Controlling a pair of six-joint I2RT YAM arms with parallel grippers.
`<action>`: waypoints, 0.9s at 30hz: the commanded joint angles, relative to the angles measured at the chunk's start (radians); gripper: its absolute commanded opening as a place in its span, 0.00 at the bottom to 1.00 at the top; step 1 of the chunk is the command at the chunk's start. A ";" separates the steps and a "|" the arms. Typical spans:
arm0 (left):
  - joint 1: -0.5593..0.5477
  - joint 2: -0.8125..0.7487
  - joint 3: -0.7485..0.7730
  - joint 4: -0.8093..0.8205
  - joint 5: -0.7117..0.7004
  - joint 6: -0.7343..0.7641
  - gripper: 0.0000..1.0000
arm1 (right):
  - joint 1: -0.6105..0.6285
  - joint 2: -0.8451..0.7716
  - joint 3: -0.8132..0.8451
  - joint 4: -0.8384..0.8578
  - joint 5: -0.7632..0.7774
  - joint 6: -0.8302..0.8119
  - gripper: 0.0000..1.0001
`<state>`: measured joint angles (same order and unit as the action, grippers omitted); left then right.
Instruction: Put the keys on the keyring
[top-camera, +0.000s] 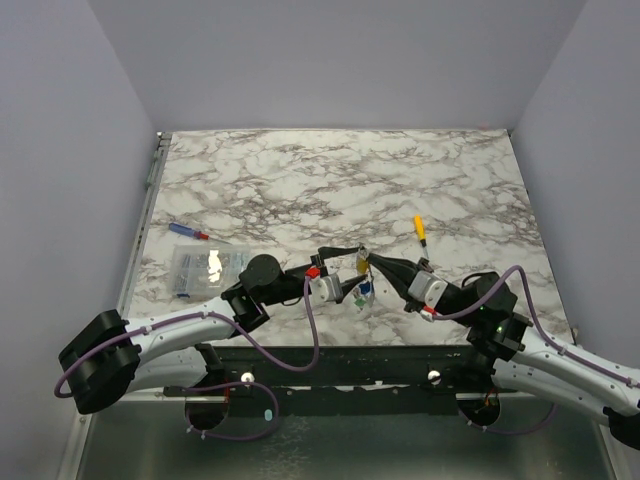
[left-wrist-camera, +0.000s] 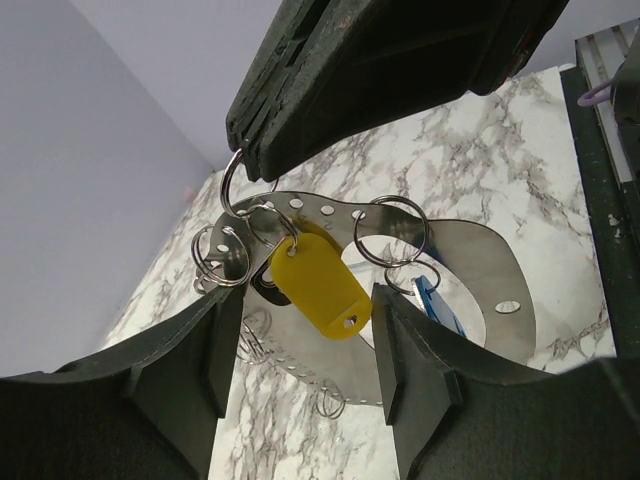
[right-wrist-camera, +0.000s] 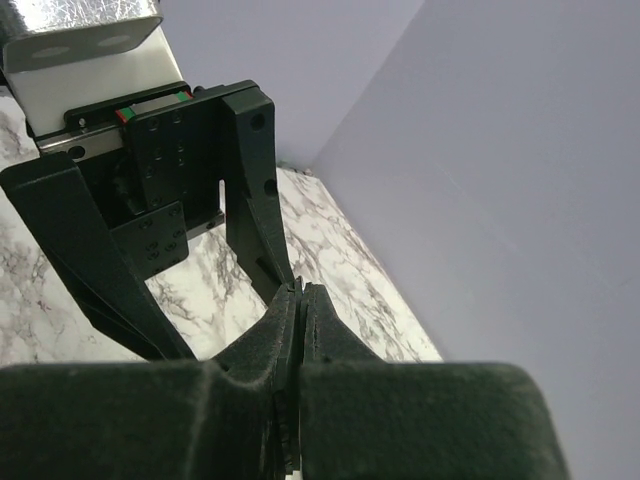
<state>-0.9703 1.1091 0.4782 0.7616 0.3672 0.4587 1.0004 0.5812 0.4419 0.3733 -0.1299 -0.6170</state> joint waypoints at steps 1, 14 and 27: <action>0.005 0.006 0.017 0.033 0.050 -0.032 0.59 | 0.004 -0.018 -0.003 0.060 -0.042 0.017 0.01; 0.016 0.002 0.019 0.033 0.039 -0.019 0.28 | 0.004 -0.020 -0.002 0.047 -0.034 0.014 0.01; 0.022 -0.030 0.010 0.018 -0.065 0.063 0.01 | 0.004 -0.018 -0.005 0.035 -0.017 -0.002 0.01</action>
<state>-0.9546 1.1049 0.4782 0.7628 0.3660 0.4793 1.0004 0.5747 0.4400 0.3725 -0.1505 -0.6106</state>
